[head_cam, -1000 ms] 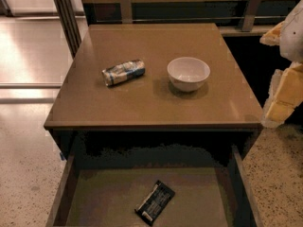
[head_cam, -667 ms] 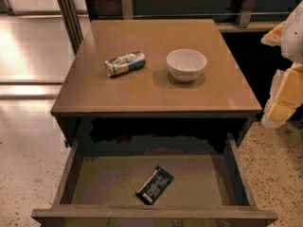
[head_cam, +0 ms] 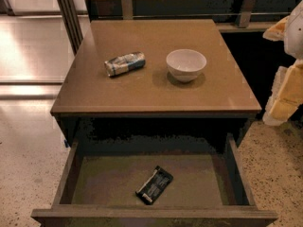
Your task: Pick rxbar blueberry from top drawer and place on counter
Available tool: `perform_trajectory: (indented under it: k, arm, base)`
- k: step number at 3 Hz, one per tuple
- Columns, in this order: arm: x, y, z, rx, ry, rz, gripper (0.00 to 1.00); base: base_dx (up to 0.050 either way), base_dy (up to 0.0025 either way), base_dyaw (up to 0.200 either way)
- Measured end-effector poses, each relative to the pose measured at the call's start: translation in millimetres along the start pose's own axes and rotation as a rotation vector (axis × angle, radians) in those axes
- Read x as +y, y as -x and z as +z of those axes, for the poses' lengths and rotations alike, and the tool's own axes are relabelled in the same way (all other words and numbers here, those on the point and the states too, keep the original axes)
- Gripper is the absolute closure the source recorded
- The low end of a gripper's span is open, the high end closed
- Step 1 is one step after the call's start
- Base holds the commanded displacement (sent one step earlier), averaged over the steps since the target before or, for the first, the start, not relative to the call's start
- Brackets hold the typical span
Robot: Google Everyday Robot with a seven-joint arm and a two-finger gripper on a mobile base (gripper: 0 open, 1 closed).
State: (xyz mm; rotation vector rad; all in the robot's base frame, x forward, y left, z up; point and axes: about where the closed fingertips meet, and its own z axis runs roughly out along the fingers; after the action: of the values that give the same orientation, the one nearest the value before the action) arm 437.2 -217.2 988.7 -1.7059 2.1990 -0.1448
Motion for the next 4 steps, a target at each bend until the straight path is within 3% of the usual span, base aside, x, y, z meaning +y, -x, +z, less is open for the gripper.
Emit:
perform_trajectory:
  k: [1, 2, 3, 4]
  arm:
    - [9.0, 1.5, 21.8, -0.086, 0.009, 0.057, 0.0]
    - [19.4, 30.1, 55.8, -0.255, 0.041, 0.106, 0.0]
    - [39.9, 72.3, 92.8, -0.409, 0.13, 0.12, 0.0]
    - [65.3, 104.1, 122.1, -0.491, 0.24, 0.115, 0.0]
  base:
    - [0.0, 0.0, 0.0]
    - [0.0, 0.0, 0.0]
    - [0.0, 0.0, 0.0]
    - [0.0, 0.0, 0.0]
